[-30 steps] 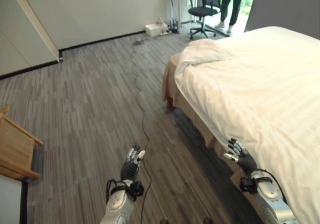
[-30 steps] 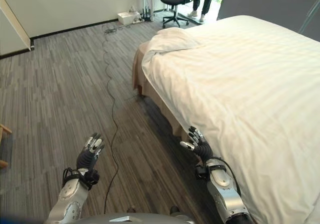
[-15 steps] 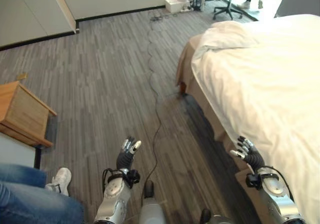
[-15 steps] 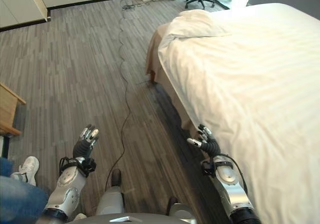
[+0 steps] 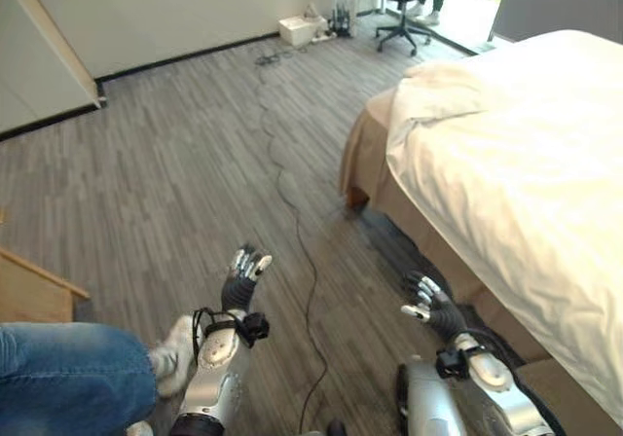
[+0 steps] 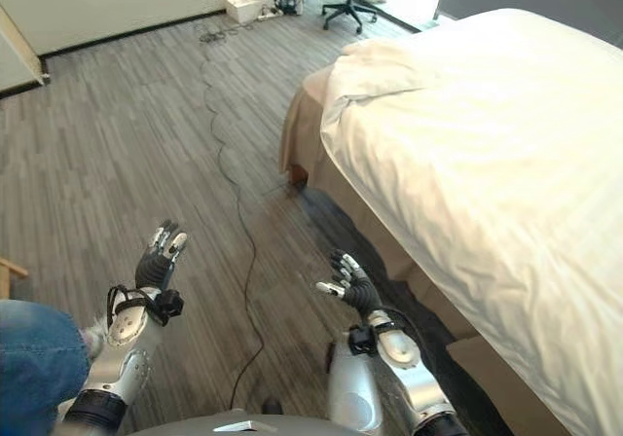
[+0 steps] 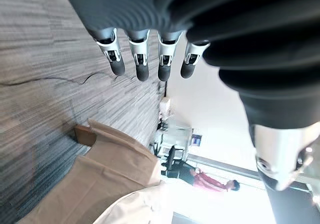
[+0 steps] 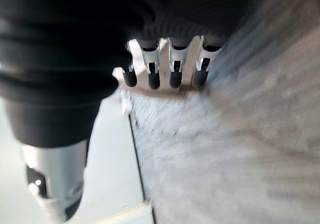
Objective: Making the bed.
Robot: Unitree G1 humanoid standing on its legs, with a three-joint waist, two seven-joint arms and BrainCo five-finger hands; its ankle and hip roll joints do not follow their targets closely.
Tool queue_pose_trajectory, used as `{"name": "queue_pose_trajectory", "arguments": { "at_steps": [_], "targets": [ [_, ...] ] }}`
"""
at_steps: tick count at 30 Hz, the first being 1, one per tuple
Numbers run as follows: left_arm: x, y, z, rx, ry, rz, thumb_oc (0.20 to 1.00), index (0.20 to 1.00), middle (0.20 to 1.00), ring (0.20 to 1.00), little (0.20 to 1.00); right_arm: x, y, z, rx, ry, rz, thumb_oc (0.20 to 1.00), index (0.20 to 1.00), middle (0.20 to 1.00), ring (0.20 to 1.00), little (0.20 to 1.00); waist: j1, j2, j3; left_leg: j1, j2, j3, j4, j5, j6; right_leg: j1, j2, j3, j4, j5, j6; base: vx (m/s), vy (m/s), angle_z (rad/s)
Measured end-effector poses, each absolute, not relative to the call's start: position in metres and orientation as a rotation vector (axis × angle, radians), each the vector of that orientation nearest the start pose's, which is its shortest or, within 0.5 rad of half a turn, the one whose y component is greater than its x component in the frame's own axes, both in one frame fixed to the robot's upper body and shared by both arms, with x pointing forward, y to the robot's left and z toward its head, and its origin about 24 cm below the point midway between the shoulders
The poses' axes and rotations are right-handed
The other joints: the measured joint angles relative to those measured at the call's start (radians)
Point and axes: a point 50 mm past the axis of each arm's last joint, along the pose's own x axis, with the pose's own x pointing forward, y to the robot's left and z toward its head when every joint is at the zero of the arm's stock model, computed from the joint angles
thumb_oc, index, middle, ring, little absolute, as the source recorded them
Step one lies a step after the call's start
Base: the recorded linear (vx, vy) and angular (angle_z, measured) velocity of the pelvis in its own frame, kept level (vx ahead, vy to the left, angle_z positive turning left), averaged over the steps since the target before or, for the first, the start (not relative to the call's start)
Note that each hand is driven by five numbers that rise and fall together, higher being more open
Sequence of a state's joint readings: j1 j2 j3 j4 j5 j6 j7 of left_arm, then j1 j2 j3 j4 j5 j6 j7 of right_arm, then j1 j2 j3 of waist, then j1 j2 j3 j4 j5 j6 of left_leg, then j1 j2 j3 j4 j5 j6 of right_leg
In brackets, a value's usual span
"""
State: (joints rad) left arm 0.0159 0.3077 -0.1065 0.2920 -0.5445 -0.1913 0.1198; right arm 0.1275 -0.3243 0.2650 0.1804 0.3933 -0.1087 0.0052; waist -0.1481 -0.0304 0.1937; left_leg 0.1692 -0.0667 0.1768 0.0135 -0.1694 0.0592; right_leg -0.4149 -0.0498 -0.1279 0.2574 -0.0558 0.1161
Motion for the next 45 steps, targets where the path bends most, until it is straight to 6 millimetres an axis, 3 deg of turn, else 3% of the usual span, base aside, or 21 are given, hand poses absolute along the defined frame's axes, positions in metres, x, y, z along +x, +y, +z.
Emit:
{"name": "queue_pose_trajectory", "arguments": {
  "at_steps": [5,6,9,10,11,13,14,16,19,20,22,23,26,28,30,34,36,37,38,40,45],
  "targets": [
    [0.233,0.195,-0.013,-0.247,0.169,0.124,1.000,1.000,1.000,1.000,1.000,0.205,-0.192,-0.024,0.038,0.289,0.087,1.000,1.000,1.000,1.000,1.000,-0.024,0.045,-0.051,0.129,0.016,-0.044,-0.016,-0.095,-0.079,0.091,0.022,-0.259,-0.054,0.043,-0.116,0.49,-0.047,0.34],
    [0.227,0.192,-0.018,-0.254,0.190,0.119,1.000,1.000,1.000,1.000,1.000,0.197,-0.195,-0.030,0.035,0.315,0.074,1.000,1.000,1.000,1.000,1.000,-0.032,0.035,-0.095,0.137,0.008,-0.074,0.064,-0.095,-0.080,0.156,0.031,-0.202,-0.096,0.130,-0.223,0.59,-0.142,0.43],
    [0.228,0.180,-0.022,-0.316,0.196,0.126,1.000,1.000,1.000,1.000,1.000,0.204,-0.199,-0.034,0.013,0.340,0.070,1.000,1.000,1.000,1.000,1.000,-0.009,0.068,-0.120,-0.133,0.084,-0.066,0.750,0.064,-0.235,0.271,0.052,-0.195,-0.098,0.028,-0.256,0.61,-0.248,0.10],
    [0.233,0.179,-0.016,-0.305,0.177,0.102,1.000,1.000,1.000,1.000,1.000,0.212,-0.201,-0.027,0.006,0.311,0.073,1.000,1.000,1.000,1.000,1.000,0.027,0.071,-0.117,-0.297,0.134,-0.045,1.035,0.139,-0.225,0.307,0.074,-0.175,-0.098,0.011,-0.265,0.21,-0.034,-0.44],
    [0.234,0.182,-0.014,-0.270,0.175,0.088,1.000,1.000,1.000,1.000,1.000,0.217,-0.199,-0.023,-0.002,0.285,0.075,1.000,1.000,1.000,1.000,1.000,0.057,0.040,-0.107,-0.370,0.110,-0.047,1.024,0.122,-0.199,0.368,0.074,-0.112,-0.134,0.006,-0.269,0.38,-0.007,-0.91],
    [0.233,0.192,-0.014,-0.234,0.179,0.099,1.000,1.000,1.000,1.000,1.000,0.224,-0.196,-0.018,-0.011,0.261,0.087,1.000,1.000,1.000,1.000,1.000,0.091,-0.028,-0.077,-0.446,0.095,-0.021,0.916,0.100,-0.137,0.475,0.049,-0.078,-0.202,0.013,-0.240,0.50,0.167,-0.94],
    [0.232,0.195,-0.016,-0.228,0.189,0.107,1.000,1.000,1.000,1.000,1.000,0.226,-0.194,-0.015,-0.006,0.240,0.071,1.000,1.000,1.000,1.000,1.000,0.075,-0.064,-0.084,-0.500,0.094,-0.021,0.748,0.087,-0.101,0.529,0.040,-0.009,-0.245,-0.024,-0.177,0.57,0.241,-0.82],
    [0.233,0.197,-0.015,-0.226,0.182,0.114,1.000,1.000,1.000,1.000,1.000,0.229,-0.193,-0.007,-0.017,0.194,0.081,1.000,1.000,1.000,1.000,1.000,0.094,-0.041,-0.079,-0.478,0.120,-0.028,0.334,0.108,-0.085,0.570,0.059,0.058,-0.273,-0.030,-0.165,0.47,0.210,-1.24],
    [0.236,0.197,-0.017,-0.217,0.197,0.112,1.000,1.000,1.000,1.000,1.000,0.222,-0.201,-0.017,-0.070,0.244,0.067,1.000,1.000,1.000,1.000,1.000,0.062,0.008,-0.066,-0.427,0.122,-0.173,0.019,0.172,-0.077,0.683,0.082,0.157,-0.291,-0.063,-0.118,0.35,0.189,-1.54],
    [0.238,0.190,-0.018,-0.223,0.198,0.094,1.000,1.000,1.000,1.000,1.000,0.198,-0.215,-0.029,-0.148,0.322,0.069,1.000,1.000,1.000,1.000,1.000,0.039,0.058,-0.095,-0.380,0.131,-0.222,0.050,0.246,-0.047,0.771,0.080,0.192,-0.268,-0.120,-0.061,0.69,0.562,-2.23],
    [0.252,0.194,-0.005,-0.211,0.148,0.092,1.000,1.000,1.000,1.000,1.000,0.190,-0.207,-0.033,-0.106,0.334,0.071,1.000,1.000,1.000,1.000,1.000,0.005,-0.010,-0.086,-0.359,0.056,-0.261,0.149,0.232,-0.031,0.756,-0.014,0.239,-0.212,-0.147,-0.050,0.48,0.510,-2.11],
    [0.261,0.200,0.013,-0.206,0.065,0.096,1.000,1.000,1.000,1.000,1.000,0.197,-0.200,-0.027,-0.039,0.290,0.070,1.000,1.000,1.000,1.000,1.000,0.031,-0.038,-0.051,-0.421,0.024,-0.400,0.336,0.212,-0.078,0.690,-0.053,0.455,-0.128,-0.139,-0.082,0.23,0.385,-2.37],
    [0.268,0.210,0.022,-0.177,0.028,0.102,1.000,1.000,1.000,1.000,1.000,0.203,-0.202,-0.022,0.023,0.264,0.056,1.000,1.000,1.000,1.000,1.000,0.045,-0.024,-0.039,-0.416,-0.012,-0.581,0.409,0.085,-0.137,0.632,-0.080,0.514,-0.105,-0.070,-0.039,0.22,0.448,-2.25],
    [0.275,0.198,0.025,-0.192,0.018,0.066,1.000,1.000,1.000,1.000,1.000,0.200,-0.215,-0.025,0.056,0.278,-0.008,1.000,1.000,1.000,1.000,1.000,0.029,-0.037,-0.040,-0.404,-0.049,-0.570,0.380,0.009,-0.132,0.612,-0.139,0.502,-0.116,-0.062,-0.026,0.14,0.377,-0.60],
    [0.269,0.195,0.019,-0.196,0.037,0.054,1.000,1.000,1.000,1.000,1.000,0.202,-0.214,-0.026,0.091,0.280,-0.021,1.000,1.000,1.000,1.000,1.000,0.024,-0.030,-0.029,-0.408,-0.065,-0.510,0.376,0.022,-0.077,0.560,-0.153,0.547,-0.097,-0.038,0.049,0.11,0.525,-0.69],
    [0.240,0.214,-0.005,-0.169,0.137,0.109,1.000,1.000,1.000,1.000,1.000,0.201,-0.194,-0.030,0.179,0.288,0.018,1.000,1.000,1.000,1.000,1.000,0.051,-0.004,-0.026,-0.322,-0.082,-0.364,0.198,0.089,0.027,0.393,-0.193,0.625,0.051,0.109,0.084,-0.02,0.562,-1.18],
    [0.236,0.221,-0.006,-0.165,0.141,0.136,1.000,1.000,1.000,1.000,1.000,0.201,-0.185,-0.031,0.217,0.296,0.038,1.000,1.000,1.000,1.000,1.000,0.080,0.005,-0.018,-0.283,-0.073,-0.292,0.133,0.130,0.054,0.305,-0.226,0.472,0.093,0.163,0.073,-0.15,0.507,-1.28],
    [0.229,0.227,-0.008,-0.158,0.149,0.159,1.000,1.000,1.000,1.000,1.000,0.200,-0.179,-0.033,0.235,0.305,0.055,1.000,1.000,1.000,1.000,1.000,0.093,0.014,-0.014,-0.262,-0.065,-0.247,0.103,0.151,0.064,0.295,-0.267,0.282,0.057,0.177,0.047,-0.20,0.408,-1.63],
    [0.220,0.236,-0.013,-0.153,0.179,0.195,1.000,1.000,1.000,1.000,1.000,0.198,-0.177,-0.035,0.233,0.320,0.070,1.000,1.000,1.000,1.000,1.000,0.130,0.035,-0.018,-0.248,-0.056,-0.194,0.057,0.160,0.039,0.301,-0.303,0.054,0.037,0.129,0.048,-0.20,0.350,-1.31],
    [0.221,0.236,-0.012,-0.157,0.172,0.201,1.000,1.000,1.000,1.000,1.000,0.198,-0.178,-0.036,0.226,0.327,0.065,1.000,1.000,1.000,1.000,1.000,0.134,0.051,-0.016,-0.253,-0.038,-0.142,0.025,0.172,0.040,0.299,-0.275,-0.101,0.074,0.064,0.057,-0.19,0.356,-0.97],
    [0.210,0.236,-0.019,-0.174,0.204,0.209,1.000,1.000,1.000,1.000,1.000,0.210,-0.188,-0.025,0.147,0.280,0.088,1.000,1.000,1.000,1.000,1.000,0.153,0.054,-0.021,-0.248,-0.011,-0.065,-0.010,0.195,0.008,0.307,-0.068,-0.070,0.163,-0.110,-0.009,-0.05,0.100,-0.67]
  ]
}}
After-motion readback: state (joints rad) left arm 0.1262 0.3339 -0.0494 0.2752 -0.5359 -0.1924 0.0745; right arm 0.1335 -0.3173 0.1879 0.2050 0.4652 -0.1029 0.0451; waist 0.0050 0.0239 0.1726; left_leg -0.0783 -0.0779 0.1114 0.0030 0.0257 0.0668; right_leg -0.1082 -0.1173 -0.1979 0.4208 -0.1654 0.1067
